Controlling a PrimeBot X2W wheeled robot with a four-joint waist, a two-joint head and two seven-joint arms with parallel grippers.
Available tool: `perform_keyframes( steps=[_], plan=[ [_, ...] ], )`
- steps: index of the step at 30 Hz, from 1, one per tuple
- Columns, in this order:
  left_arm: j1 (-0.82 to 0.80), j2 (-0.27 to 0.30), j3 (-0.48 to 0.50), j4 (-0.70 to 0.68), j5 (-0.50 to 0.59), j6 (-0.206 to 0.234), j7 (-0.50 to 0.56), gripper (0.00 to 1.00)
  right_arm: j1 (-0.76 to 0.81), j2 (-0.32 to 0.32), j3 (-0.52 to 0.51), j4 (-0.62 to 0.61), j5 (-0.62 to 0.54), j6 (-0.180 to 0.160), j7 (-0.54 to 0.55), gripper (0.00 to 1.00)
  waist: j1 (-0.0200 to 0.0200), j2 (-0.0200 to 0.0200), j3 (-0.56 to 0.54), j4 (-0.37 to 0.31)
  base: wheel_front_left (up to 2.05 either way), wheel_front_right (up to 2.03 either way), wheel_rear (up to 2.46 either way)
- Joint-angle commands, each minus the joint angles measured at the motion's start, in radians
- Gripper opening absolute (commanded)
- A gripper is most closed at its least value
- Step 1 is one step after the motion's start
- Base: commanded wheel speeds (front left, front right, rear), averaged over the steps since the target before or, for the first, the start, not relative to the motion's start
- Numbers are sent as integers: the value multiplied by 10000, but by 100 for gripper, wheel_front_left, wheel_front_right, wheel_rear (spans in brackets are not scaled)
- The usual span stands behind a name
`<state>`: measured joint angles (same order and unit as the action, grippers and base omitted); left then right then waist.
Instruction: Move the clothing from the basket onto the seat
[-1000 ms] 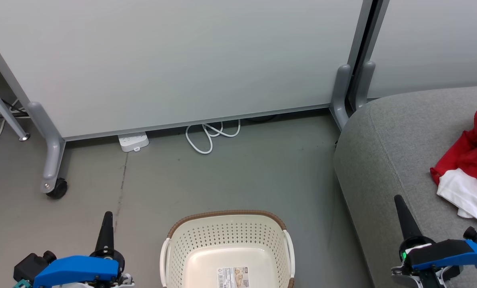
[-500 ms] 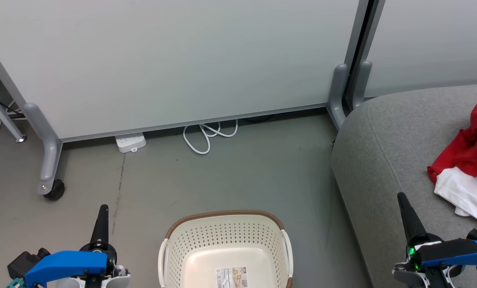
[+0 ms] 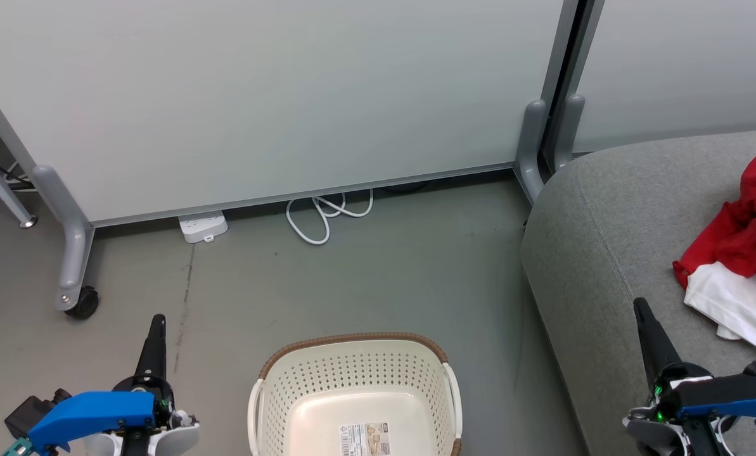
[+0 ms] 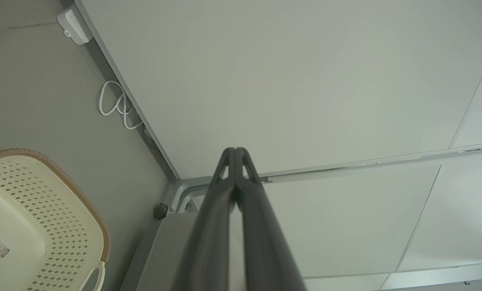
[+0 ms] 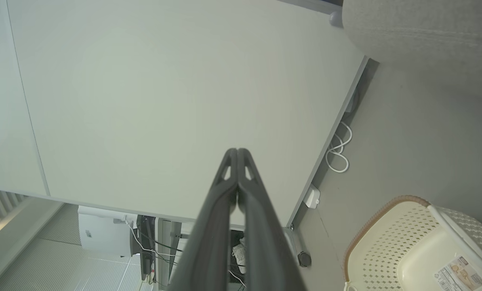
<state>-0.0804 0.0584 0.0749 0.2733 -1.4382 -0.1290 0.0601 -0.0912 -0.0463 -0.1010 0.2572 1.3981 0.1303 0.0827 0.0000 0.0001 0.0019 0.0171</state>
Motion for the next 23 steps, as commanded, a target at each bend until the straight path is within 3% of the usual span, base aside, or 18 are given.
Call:
perform_keyframes(
  steps=[1, 23],
  plan=[
    [-193, 2, 60, -98, -166, -25, 76, 0, -167, -58, -29, -87, 219, 7, 50, 0, 0, -1, 1, -8, 0, 0, 0],
    [-307, -64, 356, -287, -1532, -31, 481, 0, -220, -65, -130, -132, 1880, 7, 303, 0, 0, -1, 10, -142, 0, 0, 0]
  ],
)
